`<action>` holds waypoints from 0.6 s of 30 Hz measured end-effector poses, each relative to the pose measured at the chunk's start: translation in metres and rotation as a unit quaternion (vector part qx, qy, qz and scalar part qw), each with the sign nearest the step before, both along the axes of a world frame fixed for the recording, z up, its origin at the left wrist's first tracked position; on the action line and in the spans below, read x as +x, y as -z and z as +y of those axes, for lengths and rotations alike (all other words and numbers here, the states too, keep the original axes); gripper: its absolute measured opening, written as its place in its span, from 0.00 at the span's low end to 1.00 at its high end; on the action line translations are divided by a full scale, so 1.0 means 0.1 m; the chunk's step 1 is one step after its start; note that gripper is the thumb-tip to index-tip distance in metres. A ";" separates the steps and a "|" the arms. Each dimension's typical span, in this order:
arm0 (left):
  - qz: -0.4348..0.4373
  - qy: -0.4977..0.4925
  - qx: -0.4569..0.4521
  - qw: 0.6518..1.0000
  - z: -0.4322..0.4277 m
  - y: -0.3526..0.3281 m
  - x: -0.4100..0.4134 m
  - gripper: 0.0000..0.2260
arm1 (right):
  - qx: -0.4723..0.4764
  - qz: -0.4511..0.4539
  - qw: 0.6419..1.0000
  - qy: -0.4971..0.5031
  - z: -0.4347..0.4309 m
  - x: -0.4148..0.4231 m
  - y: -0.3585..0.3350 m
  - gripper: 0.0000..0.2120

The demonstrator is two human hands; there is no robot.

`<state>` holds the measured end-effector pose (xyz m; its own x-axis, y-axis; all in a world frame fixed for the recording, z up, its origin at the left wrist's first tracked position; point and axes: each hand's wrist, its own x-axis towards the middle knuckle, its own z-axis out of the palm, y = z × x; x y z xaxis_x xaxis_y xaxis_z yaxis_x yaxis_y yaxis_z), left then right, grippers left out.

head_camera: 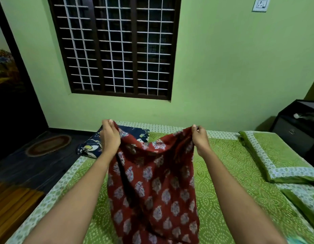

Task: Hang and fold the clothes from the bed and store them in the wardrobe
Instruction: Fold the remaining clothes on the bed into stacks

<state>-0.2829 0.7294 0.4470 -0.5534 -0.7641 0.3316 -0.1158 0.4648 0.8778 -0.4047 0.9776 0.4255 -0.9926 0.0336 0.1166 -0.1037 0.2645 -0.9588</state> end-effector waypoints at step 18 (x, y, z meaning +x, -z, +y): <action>-0.065 0.425 0.235 0.871 0.53 -0.53 -0.30 0.12 | 0.044 0.137 0.969 -0.200 -0.77 0.34 -0.72 0.08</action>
<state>-0.3127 0.7824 0.4996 -0.9955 -0.0933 -0.0160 -0.0182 0.0229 0.9996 -0.3706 0.9005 0.4972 -0.8555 -0.3702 0.3620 -0.4617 0.2292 -0.8569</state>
